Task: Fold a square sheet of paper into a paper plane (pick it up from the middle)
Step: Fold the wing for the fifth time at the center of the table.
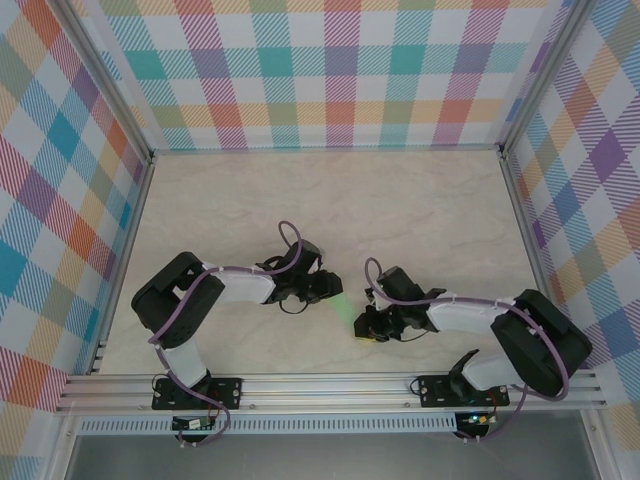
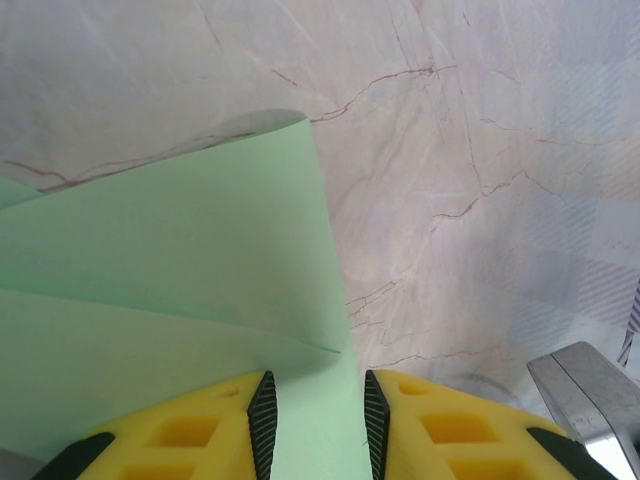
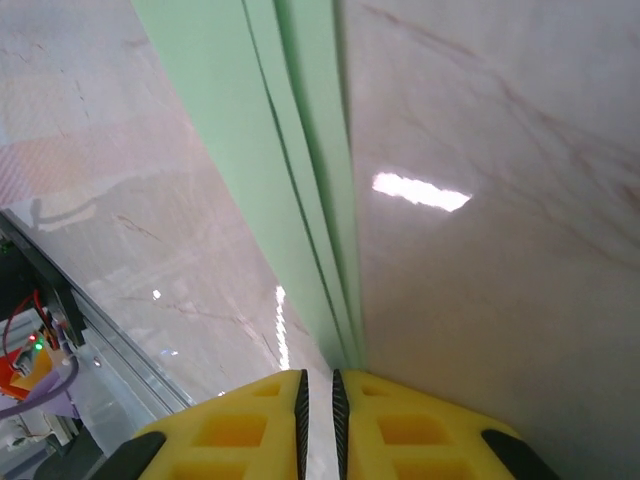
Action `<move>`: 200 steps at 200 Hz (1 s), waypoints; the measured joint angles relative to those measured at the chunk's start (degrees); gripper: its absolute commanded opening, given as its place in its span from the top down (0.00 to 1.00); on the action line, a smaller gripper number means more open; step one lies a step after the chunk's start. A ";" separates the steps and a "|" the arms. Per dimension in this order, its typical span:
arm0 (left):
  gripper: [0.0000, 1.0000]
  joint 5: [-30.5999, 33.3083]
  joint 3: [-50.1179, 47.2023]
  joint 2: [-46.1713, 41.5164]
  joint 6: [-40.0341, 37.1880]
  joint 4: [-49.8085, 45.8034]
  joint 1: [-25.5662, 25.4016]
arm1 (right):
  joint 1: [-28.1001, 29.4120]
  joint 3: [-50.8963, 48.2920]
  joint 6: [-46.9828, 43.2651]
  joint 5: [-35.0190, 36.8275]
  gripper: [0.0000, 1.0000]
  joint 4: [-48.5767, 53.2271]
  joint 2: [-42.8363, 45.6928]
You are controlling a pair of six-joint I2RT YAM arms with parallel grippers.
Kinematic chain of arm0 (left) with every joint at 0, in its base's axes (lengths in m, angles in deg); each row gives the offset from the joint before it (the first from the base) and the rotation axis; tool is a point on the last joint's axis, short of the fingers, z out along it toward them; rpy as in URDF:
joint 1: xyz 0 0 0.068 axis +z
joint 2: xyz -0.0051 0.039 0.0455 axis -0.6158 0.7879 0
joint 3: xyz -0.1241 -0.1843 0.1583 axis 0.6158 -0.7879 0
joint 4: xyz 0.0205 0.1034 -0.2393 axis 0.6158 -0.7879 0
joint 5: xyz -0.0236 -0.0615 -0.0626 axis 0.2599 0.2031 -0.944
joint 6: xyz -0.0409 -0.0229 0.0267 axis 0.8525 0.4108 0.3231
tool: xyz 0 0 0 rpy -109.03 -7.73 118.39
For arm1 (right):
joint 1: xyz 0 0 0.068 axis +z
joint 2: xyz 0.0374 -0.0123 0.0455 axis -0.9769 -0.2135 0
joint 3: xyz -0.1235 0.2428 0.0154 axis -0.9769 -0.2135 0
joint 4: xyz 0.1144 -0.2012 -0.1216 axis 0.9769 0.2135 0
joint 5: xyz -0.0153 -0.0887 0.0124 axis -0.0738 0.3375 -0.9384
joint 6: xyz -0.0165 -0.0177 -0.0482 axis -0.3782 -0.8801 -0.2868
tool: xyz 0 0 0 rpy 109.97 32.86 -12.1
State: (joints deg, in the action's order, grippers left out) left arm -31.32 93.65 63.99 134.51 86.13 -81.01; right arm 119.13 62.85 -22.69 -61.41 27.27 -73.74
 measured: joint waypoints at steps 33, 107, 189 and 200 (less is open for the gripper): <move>0.68 -0.35 0.00 0.04 0.00 0.04 0.02 | 0.00 -0.24 -1.11 1.20 0.80 6.67 3.74; 0.68 -0.33 -0.04 -0.09 -0.04 0.02 0.02 | 0.02 11.52 -1.57 2.86 0.82 8.79 0.94; 0.67 -0.26 -0.07 -0.13 -0.04 0.02 0.02 | 0.00 13.97 1.68 2.97 0.82 -0.37 -9.22; 0.67 -0.26 -0.07 -0.13 -0.04 0.02 0.02 | 0.00 13.84 1.90 2.99 0.82 -1.53 -10.27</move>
State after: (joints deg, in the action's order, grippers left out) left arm -31.58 93.58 63.86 134.47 86.15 -80.99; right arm 119.13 76.69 -20.79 -58.41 25.74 -84.01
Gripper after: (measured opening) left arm 0.326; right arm 0.178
